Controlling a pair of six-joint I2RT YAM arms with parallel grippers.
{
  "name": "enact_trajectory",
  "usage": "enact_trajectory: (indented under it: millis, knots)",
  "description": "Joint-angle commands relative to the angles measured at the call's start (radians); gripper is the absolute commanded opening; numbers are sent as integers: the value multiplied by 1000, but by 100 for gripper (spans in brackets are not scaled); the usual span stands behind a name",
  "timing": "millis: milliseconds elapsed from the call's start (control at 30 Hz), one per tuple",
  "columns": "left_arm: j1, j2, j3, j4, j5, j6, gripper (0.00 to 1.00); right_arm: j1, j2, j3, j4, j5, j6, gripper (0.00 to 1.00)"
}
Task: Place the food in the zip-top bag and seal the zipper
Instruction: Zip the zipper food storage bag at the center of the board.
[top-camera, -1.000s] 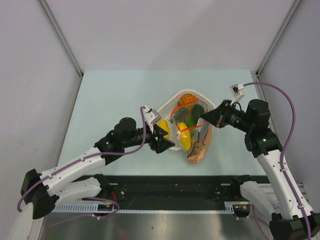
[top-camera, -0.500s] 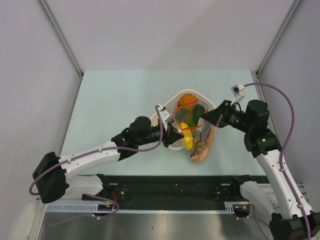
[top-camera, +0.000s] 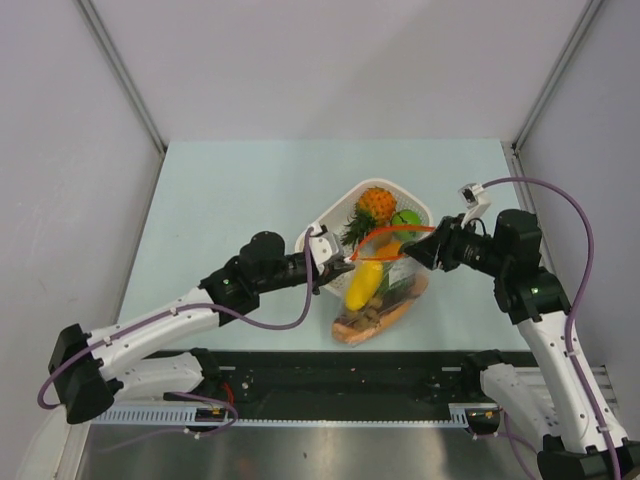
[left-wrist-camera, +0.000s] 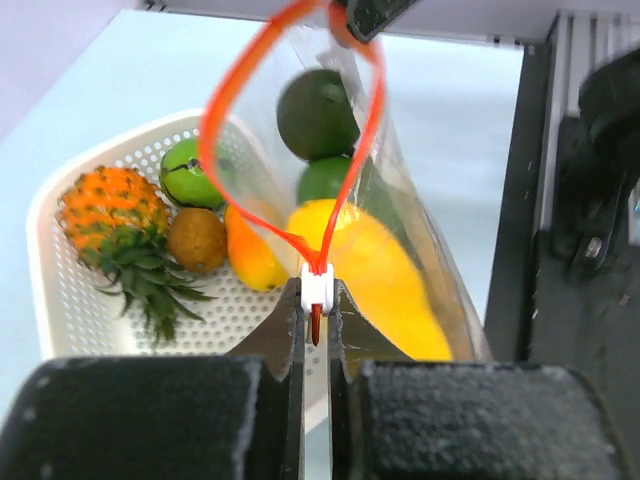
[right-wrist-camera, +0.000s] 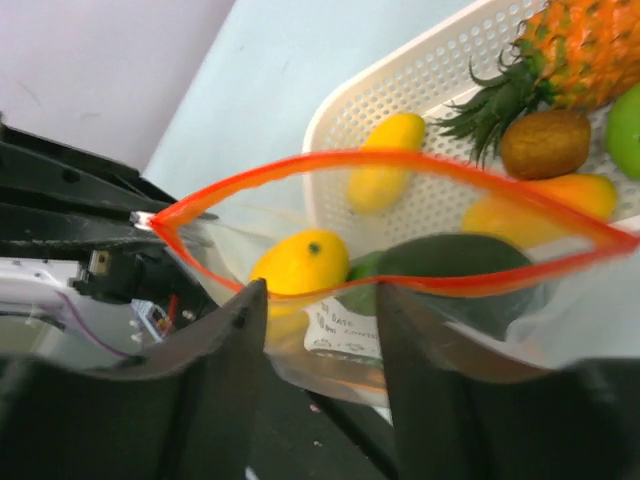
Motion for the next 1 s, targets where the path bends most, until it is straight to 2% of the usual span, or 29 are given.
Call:
enact_trajectory:
  millis: [0,167,200,400,500,667,833,967]
  knots:
    - [9,-44,22,-54,128,263,0,-4,-25,12,-38,-42,-145,59]
    - [9,-53,28,-88,181,345,0,-7,-82,19,-42,-101,-290,88]
    - [9,-52,31,-91,188,378,0,-4,-103,19,-31,-118,-307,91]
    - [9,-62,19,-91,247,458,0,46,-96,24,76,-240,-461,93]
    - [8,-53,35,-91,252,461,0,108,-54,33,115,-293,-513,91]
    - [8,-53,43,-120,263,463,0,299,7,47,135,-215,-626,84]
    - [2,-44,49,-122,264,451,0,558,55,48,193,2,-750,61]
    - [3,-42,62,-141,269,449,0,609,96,47,230,72,-818,55]
